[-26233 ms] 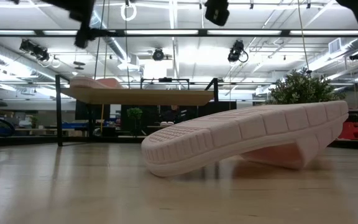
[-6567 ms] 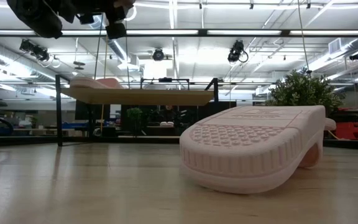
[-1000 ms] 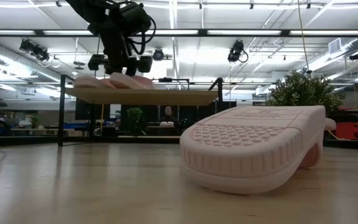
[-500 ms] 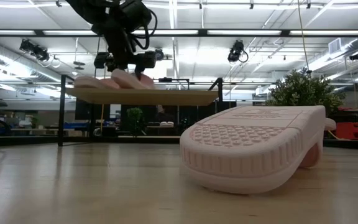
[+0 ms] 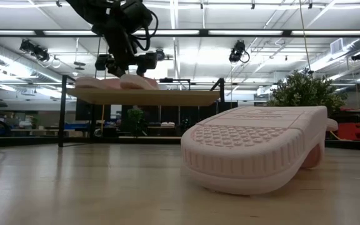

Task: Pick and place slides into the shelf
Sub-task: Put the pink slides on the shelf

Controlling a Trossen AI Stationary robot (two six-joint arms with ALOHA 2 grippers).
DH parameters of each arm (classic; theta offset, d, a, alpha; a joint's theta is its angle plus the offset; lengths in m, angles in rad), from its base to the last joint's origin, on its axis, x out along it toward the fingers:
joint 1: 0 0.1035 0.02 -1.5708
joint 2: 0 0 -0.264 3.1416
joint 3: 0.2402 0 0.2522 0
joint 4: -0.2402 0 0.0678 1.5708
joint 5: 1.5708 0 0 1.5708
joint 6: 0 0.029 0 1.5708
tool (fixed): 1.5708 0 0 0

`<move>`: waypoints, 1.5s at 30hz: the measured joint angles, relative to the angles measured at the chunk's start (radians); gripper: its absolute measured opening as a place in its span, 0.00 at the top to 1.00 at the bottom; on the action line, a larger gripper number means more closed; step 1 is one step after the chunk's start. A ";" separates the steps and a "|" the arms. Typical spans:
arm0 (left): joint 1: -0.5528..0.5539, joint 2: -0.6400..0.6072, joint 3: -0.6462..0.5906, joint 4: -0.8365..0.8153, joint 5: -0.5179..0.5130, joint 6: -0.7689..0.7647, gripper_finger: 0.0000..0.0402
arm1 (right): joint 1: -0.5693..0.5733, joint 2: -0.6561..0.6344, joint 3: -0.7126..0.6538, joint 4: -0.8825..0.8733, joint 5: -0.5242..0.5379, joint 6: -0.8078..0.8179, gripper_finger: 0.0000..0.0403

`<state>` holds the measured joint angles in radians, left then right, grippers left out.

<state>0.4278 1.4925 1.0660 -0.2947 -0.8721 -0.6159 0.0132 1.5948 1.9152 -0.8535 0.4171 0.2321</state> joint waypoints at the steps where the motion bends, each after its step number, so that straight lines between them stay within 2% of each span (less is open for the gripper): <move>1: 0.000 0.000 0.000 -0.001 0.000 0.000 0.39 | 0.000 0.000 0.000 -0.004 0.000 0.000 0.47; 22: 0.007 -0.003 0.000 -0.033 -0.027 0.000 0.57 | -0.001 0.000 0.000 -0.027 0.000 -0.001 0.47; 30: 0.000 -0.022 0.001 -0.039 -0.029 0.000 0.56 | -0.054 0.000 0.000 -0.086 -0.010 -0.007 0.47; 36: 0.000 -0.095 0.001 -0.014 -0.020 0.000 0.54 | -0.120 0.000 0.000 -0.088 -0.094 -0.030 0.47; 42: 0.000 -0.191 0.001 0.081 0.123 0.135 0.56 | -0.207 -0.001 -0.042 -0.048 -0.210 -0.112 0.47; 45: -0.012 -0.231 0.002 0.106 0.129 0.175 0.58 | -0.251 -0.001 -0.092 0.011 -0.280 -0.139 0.47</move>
<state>0.4156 1.2617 1.0679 -0.1888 -0.7427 -0.4404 -0.2382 1.5936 1.8228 -0.8424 0.1371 0.0927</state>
